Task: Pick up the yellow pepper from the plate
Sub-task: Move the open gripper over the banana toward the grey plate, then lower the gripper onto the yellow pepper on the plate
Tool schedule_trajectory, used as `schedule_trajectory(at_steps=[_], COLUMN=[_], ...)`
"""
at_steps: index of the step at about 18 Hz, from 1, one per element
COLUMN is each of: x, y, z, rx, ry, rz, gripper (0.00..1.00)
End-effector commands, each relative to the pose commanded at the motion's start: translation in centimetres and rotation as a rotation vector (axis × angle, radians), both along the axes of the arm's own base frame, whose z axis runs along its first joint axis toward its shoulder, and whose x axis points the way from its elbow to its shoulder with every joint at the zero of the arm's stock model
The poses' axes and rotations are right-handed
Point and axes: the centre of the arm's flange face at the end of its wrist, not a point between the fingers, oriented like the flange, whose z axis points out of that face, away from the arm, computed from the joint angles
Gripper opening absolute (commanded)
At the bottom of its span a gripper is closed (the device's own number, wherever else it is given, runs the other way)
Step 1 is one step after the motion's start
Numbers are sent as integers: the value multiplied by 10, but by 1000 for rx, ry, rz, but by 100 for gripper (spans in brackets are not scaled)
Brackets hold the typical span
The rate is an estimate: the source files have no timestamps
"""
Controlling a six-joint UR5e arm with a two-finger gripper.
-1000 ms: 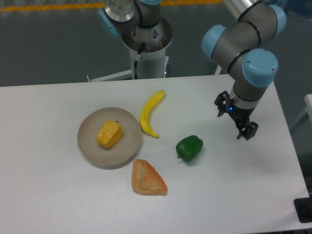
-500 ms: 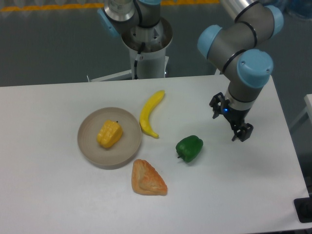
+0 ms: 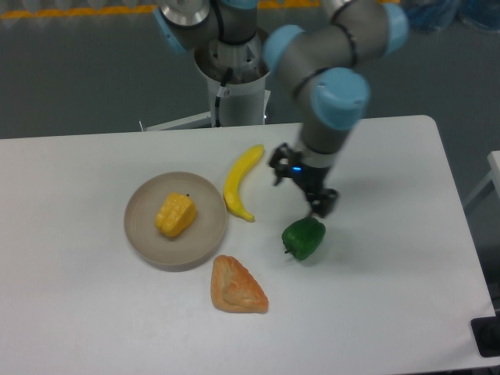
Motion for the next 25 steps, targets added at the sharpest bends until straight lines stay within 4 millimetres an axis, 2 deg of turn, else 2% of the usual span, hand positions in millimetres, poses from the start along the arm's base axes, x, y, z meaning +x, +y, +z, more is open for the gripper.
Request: schedule_trajectory(at_steps=[2,6,11,14,16,18,25], x=[38,86,114,123,137,143,160], y=[8,16,25,27,37,42,38], z=[-5,-7,-28,-42,-57,-69,-99], rx=[-16,-35,-77,-108,-110,-116,-173], ry=[-7,-11,-12,-12,-5,-3,7], rz=[-25,-5,104,141,191,223,241], gripper=[100,100,100,100,100,100,100])
